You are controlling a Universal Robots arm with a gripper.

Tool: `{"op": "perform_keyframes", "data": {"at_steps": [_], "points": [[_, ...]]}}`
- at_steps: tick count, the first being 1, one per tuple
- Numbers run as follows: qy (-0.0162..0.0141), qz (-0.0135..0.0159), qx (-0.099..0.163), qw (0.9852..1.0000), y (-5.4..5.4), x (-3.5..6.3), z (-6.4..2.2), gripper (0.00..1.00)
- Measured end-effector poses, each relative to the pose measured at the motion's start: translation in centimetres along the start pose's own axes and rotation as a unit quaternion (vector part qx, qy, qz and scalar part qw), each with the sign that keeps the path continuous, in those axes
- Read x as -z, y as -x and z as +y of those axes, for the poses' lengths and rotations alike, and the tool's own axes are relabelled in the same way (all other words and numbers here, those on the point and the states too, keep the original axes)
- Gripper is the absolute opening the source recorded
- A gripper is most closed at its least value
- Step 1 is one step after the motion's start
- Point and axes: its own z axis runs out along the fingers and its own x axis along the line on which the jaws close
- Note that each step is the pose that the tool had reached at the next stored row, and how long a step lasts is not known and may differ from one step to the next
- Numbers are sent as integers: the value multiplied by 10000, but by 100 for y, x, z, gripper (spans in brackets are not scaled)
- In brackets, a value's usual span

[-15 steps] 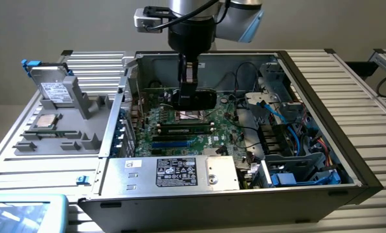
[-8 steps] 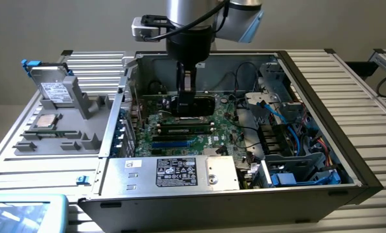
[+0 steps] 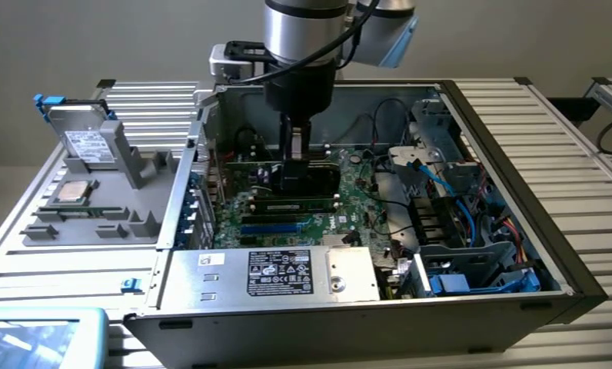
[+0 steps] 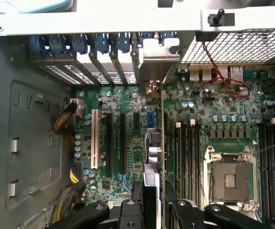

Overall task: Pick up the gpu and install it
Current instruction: 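Insert the gpu into the slot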

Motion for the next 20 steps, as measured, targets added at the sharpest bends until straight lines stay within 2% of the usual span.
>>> {"op": "perform_keyframes", "data": {"at_steps": [4, 7, 11, 14, 15, 17, 20], "points": [[1, -3, -11, 10000, -24, -74, 7, 28], [1, -25, -18, 10000, -52, -125, 17, 28], [3, -88, -22, 10000, -81, -172, 32, 28], [5, -175, -21, 9998, -99, -195, 41, 28], [6, -195, -22, 9998, -105, -199, 41, 28], [-1, -197, -27, 9998, -106, -202, 42, 28], [-41, -192, -43, 9998, -106, -221, 41, 28]]}}
